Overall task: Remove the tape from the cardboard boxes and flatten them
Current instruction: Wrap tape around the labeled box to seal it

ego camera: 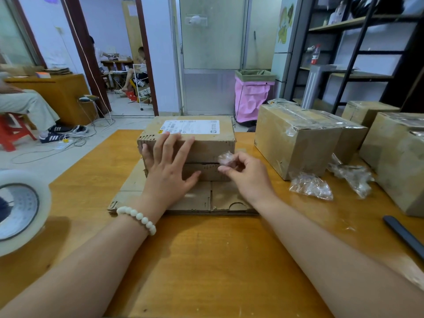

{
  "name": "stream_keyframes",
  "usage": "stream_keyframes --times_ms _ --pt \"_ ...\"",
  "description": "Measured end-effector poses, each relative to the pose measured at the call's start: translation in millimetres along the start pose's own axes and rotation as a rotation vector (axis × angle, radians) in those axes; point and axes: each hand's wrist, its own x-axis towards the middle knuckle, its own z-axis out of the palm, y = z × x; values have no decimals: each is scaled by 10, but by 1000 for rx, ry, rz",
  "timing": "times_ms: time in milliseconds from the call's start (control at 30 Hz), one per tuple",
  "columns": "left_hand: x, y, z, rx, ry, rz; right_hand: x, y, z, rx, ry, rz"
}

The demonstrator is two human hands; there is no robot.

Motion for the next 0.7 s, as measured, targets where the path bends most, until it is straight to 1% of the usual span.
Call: stream_keyframes --times_ms 67,167,233,333,400,433,500,600,700 --pt "8 -5 0 30 13 -6 9 7 5 -90 47 -23" --pt "13 -5 -5 47 30 -17 15 10 -2 -72 65 2" --pt "13 -16 -11 33 21 -33 27 33 -42 0 39 66" --pt "12 -65 -34 -7 14 -65 85 102 -114 219 34 210" --pt "11 -86 -50 -41 8 -70 105 115 -123 312 45 279" --pt "10 -87 -57 -53 6 -69 105 126 -110 301 56 294" --pt "14 -76 -67 -62 -5 -74 84 118 -88 146 73 258" --pt "14 -73 -69 -68 -6 -79 46 103 -39 -57 37 116" --pt "14 -79 -63 -68 12 -77 12 74 -2 -130 6 3"
